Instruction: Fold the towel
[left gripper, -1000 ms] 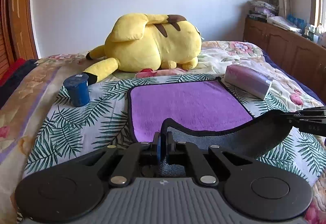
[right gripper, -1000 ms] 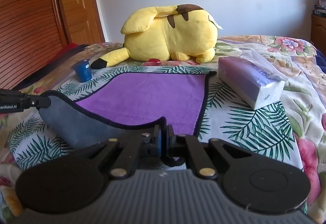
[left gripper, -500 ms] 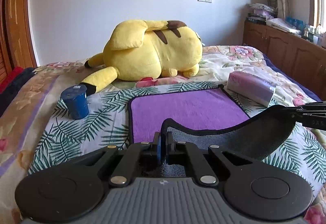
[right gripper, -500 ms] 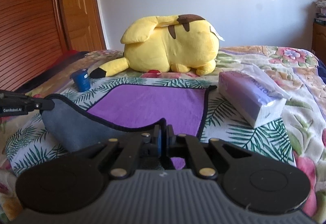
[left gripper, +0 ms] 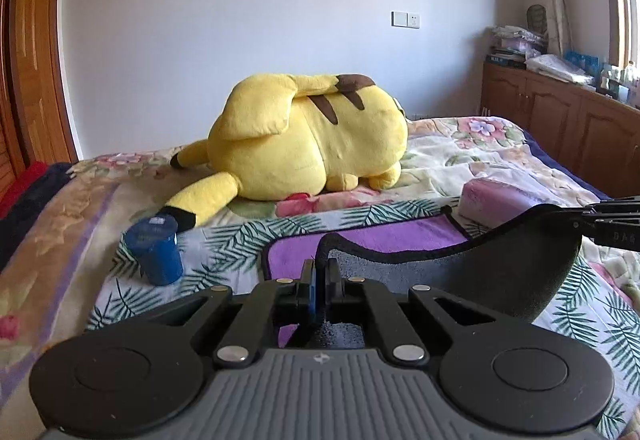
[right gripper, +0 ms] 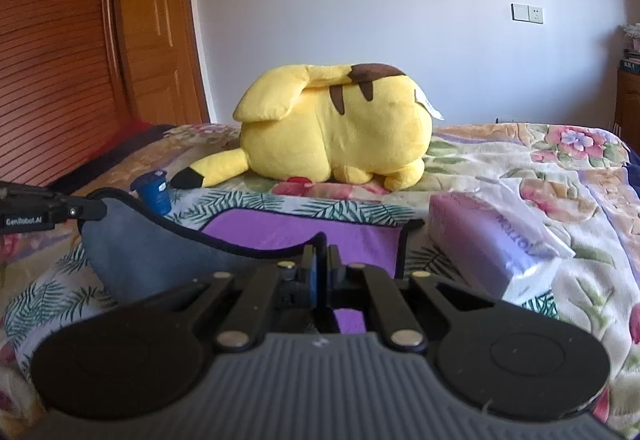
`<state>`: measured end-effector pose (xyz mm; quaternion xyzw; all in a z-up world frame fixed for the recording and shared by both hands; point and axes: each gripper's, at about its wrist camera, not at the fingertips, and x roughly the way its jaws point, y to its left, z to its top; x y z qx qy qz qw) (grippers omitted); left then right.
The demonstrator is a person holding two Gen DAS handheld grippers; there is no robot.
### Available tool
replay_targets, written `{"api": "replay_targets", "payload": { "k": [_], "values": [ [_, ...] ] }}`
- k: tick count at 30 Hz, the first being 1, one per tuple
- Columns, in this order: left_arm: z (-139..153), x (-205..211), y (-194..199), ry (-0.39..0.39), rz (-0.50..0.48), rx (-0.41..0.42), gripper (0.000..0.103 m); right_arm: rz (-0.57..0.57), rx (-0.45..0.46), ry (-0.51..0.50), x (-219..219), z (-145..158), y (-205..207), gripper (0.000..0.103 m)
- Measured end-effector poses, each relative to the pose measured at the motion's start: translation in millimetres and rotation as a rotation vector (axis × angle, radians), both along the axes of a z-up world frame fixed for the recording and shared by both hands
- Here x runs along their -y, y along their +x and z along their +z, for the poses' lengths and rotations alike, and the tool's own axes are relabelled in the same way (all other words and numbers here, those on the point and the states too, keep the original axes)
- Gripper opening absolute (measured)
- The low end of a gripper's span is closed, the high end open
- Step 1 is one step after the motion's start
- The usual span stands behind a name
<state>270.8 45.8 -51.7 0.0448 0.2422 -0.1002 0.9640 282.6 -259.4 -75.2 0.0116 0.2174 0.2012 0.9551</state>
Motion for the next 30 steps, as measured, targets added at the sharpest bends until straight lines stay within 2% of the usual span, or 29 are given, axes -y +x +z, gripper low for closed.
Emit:
{"api": "replay_targets", "payload": {
  "k": [12, 21, 27, 30],
  "values": [
    [13, -3, 39, 0.019, 0.022, 0.032, 0.004, -0.002, 0.025, -0.029, -1, 11, 36, 0.004],
    [12, -2, 66, 0.035, 0.043, 0.054, 0.004, -0.011, 0.047, -0.048, -1, 13, 60, 0.004],
    [5, 4, 77, 0.093, 0.025, 0.072, 0.004, -0.017, 0.061, -0.051, -1, 8, 73, 0.004],
    [4, 4, 84, 0.093, 0.028, 0.08, 0.004, -0.024, 0.07, -0.055, -1, 6, 80, 0.004]
  ]
}}
